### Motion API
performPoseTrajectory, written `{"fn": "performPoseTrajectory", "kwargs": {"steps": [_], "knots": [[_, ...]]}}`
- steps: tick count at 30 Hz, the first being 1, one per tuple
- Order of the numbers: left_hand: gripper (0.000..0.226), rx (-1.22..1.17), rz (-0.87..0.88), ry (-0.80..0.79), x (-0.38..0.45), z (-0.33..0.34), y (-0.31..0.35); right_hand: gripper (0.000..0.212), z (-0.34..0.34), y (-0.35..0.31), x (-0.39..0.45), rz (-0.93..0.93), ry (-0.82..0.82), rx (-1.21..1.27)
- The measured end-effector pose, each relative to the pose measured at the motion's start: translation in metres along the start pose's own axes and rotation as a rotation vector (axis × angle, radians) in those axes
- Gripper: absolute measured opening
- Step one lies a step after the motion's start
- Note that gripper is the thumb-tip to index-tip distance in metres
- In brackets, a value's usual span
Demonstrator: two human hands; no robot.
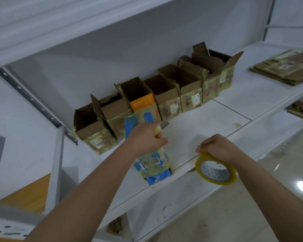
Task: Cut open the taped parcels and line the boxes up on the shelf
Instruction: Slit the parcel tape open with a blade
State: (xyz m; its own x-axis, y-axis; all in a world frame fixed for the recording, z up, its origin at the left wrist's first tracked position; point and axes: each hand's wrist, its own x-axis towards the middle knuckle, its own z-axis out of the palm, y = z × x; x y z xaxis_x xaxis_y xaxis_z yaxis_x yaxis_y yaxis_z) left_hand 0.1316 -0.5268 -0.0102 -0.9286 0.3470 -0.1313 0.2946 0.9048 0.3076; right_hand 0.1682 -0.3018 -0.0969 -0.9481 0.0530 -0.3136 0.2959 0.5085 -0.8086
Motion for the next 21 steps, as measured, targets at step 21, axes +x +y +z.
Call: {"fn": "performPoseTrajectory", "kwargs": {"steps": [21], "knots": [[0.05, -0.339, -0.147, 0.181, -0.004, -0.001, 0.03, 0.016, -0.019, -0.024, -0.027, -0.294, 0.144, 0.326]]}}
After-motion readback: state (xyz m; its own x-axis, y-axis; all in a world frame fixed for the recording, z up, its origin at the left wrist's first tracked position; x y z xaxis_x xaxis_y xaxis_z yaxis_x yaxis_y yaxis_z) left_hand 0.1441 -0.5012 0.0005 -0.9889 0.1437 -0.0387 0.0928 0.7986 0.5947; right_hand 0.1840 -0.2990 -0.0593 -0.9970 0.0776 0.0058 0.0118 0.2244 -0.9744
